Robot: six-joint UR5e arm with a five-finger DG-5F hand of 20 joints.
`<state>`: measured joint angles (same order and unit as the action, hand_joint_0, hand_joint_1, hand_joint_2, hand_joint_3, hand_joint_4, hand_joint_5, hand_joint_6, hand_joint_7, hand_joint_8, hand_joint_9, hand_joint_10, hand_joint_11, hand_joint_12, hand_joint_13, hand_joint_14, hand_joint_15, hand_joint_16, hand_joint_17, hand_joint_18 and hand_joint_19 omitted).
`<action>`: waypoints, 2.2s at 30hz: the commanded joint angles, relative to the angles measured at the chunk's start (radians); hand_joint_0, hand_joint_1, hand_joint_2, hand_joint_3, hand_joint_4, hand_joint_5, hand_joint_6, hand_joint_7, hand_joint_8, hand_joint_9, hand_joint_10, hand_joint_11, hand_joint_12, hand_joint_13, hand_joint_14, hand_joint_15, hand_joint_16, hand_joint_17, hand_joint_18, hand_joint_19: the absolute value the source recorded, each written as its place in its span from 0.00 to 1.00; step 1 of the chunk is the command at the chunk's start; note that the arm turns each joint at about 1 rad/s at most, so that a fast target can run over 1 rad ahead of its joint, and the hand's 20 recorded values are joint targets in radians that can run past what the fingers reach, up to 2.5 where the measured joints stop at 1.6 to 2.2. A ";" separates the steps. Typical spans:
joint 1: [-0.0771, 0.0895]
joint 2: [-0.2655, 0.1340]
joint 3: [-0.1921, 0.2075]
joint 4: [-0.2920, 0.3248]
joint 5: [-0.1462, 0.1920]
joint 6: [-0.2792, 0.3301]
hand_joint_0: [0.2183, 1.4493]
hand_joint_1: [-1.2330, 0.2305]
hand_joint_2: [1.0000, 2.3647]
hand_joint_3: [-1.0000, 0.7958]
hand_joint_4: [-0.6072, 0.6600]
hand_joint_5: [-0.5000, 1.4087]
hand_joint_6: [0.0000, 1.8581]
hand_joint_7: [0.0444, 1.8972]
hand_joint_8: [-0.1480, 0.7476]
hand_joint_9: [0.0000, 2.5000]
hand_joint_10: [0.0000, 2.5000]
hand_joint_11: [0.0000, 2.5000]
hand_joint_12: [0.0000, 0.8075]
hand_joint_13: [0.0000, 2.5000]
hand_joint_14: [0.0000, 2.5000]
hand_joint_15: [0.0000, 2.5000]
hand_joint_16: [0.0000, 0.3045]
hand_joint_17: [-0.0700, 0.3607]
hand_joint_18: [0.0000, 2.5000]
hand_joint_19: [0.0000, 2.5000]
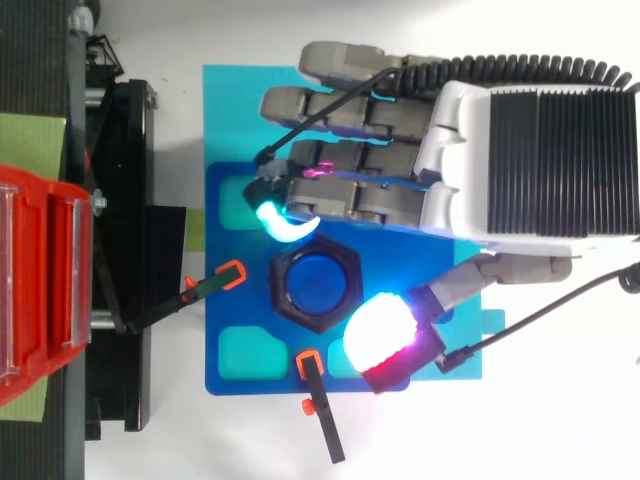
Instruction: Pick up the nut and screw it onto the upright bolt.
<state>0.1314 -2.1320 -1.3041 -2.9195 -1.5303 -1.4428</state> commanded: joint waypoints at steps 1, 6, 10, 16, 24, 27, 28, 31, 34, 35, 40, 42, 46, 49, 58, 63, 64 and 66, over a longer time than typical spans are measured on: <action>-0.010 0.000 0.000 -0.001 -0.013 -0.004 0.23 0.74 0.00 0.28 0.63 0.23 0.27 0.78 0.47 0.24 0.00 0.00 0.30 0.12 0.00 0.00 0.08 0.29 0.00 0.00; -0.022 0.001 0.000 -0.001 -0.028 -0.004 0.24 0.71 0.00 0.28 0.62 0.25 0.27 0.84 0.48 0.28 0.00 0.00 0.28 0.16 0.00 0.00 0.07 0.27 0.02 0.00; -0.030 0.000 0.000 -0.001 -0.037 -0.004 0.25 0.70 0.00 0.28 0.58 0.27 0.28 0.83 0.47 0.33 0.00 0.00 0.26 0.19 0.00 0.00 0.06 0.26 0.05 0.00; -0.036 0.001 0.000 -0.001 -0.047 -0.004 0.25 0.69 0.00 0.28 0.58 0.27 0.27 0.82 0.47 0.37 0.00 0.00 0.26 0.21 0.00 0.00 0.05 0.25 0.07 0.00; -0.047 0.001 0.016 0.000 -0.054 -0.004 0.24 0.71 0.00 0.28 0.65 0.23 0.27 0.62 0.46 0.33 0.00 0.00 0.31 0.18 0.00 0.00 0.07 0.27 0.04 0.00; -0.056 0.001 0.045 0.000 -0.079 -0.004 0.23 0.72 0.00 0.28 0.67 0.20 0.27 0.54 0.46 0.31 0.00 0.00 0.34 0.17 0.00 0.00 0.09 0.30 0.02 0.00; -0.059 0.001 0.054 -0.006 -0.091 -0.005 0.23 0.72 0.00 0.28 0.67 0.20 0.27 0.52 0.46 0.30 0.00 0.00 0.35 0.16 0.00 0.00 0.09 0.30 0.02 0.00; -0.073 0.001 0.086 -0.033 -0.119 -0.010 0.23 0.72 0.00 0.28 0.66 0.19 0.27 0.47 0.45 0.29 0.00 0.00 0.36 0.15 0.00 0.00 0.09 0.31 0.01 0.00; -0.087 0.001 0.120 -0.066 -0.136 -0.019 0.22 0.73 0.00 0.28 0.64 0.18 0.27 0.42 0.43 0.25 0.00 0.00 0.38 0.13 0.00 0.00 0.11 0.33 0.00 0.00; -0.088 0.001 0.128 -0.072 -0.137 -0.021 0.22 0.73 0.00 0.28 0.64 0.17 0.27 0.40 0.43 0.25 0.00 0.00 0.38 0.12 0.00 0.00 0.11 0.34 0.00 0.00; -0.087 0.000 0.152 -0.093 -0.146 -0.048 0.22 0.76 0.00 0.28 0.61 0.16 0.27 0.34 0.41 0.20 0.00 0.00 0.39 0.08 0.00 0.00 0.13 0.36 0.00 0.00; -0.081 0.000 0.149 -0.093 -0.143 -0.054 0.21 0.77 0.00 0.28 0.60 0.16 0.27 0.33 0.40 0.18 0.00 0.00 0.39 0.06 0.00 0.00 0.14 0.38 0.00 0.00; -0.062 -0.002 0.115 -0.056 -0.145 -0.051 0.21 0.80 0.00 0.28 0.59 0.16 0.27 0.31 0.38 0.14 0.00 0.00 0.40 0.02 0.00 0.00 0.15 0.39 0.00 0.00; -0.052 0.000 0.078 0.005 -0.145 -0.048 0.20 0.83 0.00 0.28 0.58 0.16 0.27 0.31 0.38 0.12 0.00 0.00 0.40 0.00 0.00 0.00 0.15 0.40 0.00 0.00; -0.027 -0.006 -0.011 0.214 -0.140 -0.004 0.20 0.84 0.00 0.28 0.58 0.16 0.27 0.32 0.38 0.10 0.00 0.00 0.41 0.00 0.00 0.00 0.15 0.41 0.00 0.00; -0.026 -0.019 -0.011 0.212 -0.140 -0.002 0.20 0.85 0.00 0.28 0.58 0.16 0.27 0.32 0.38 0.10 0.00 0.00 0.41 0.00 0.00 0.00 0.15 0.41 0.00 0.00; -0.026 -0.017 -0.011 0.212 -0.140 -0.002 0.20 0.85 0.00 0.28 0.59 0.16 0.27 0.33 0.38 0.10 0.00 0.00 0.41 0.00 0.00 0.00 0.15 0.41 0.00 0.00; -0.026 -0.019 -0.011 0.210 -0.140 -0.002 0.20 0.85 0.00 0.28 0.59 0.16 0.27 0.33 0.38 0.10 0.00 0.00 0.41 0.00 0.00 0.00 0.15 0.41 0.00 0.00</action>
<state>0.1055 -2.1488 -1.3141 -2.7087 -1.6705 -1.4454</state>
